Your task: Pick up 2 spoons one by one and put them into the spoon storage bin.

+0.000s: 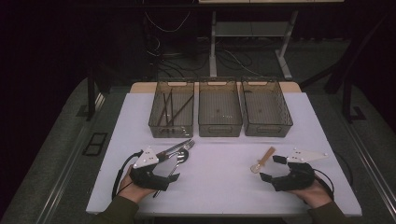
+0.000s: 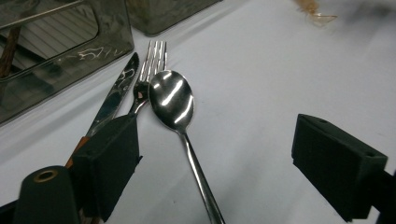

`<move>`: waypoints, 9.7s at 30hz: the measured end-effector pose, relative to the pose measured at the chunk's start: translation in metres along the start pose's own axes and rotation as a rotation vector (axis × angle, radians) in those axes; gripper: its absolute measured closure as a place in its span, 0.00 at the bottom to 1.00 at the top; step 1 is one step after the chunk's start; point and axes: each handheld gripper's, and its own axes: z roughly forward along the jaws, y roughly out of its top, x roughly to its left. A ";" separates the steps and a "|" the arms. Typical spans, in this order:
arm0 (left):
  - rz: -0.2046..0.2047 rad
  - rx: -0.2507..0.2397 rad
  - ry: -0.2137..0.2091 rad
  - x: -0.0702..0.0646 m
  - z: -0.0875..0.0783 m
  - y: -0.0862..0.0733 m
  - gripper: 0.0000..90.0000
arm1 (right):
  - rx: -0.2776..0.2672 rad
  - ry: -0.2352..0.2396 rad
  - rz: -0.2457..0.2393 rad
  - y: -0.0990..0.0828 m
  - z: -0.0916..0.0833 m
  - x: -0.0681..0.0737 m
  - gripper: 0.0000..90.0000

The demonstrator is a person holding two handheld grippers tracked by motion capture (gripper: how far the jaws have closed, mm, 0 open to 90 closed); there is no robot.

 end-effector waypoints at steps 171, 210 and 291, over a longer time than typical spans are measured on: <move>0.084 -0.055 -0.040 0.038 0.081 0.184 0.98 | -0.047 -0.029 0.012 -0.008 0.011 0.003 0.16; 0.129 -0.006 0.176 0.076 0.187 0.245 0.98 | -0.081 -0.011 0.022 -0.006 0.006 0.000 0.16; 0.014 -0.049 -0.029 0.000 0.010 0.007 0.06 | 0.042 -0.076 0.024 0.006 0.001 -0.018 0.43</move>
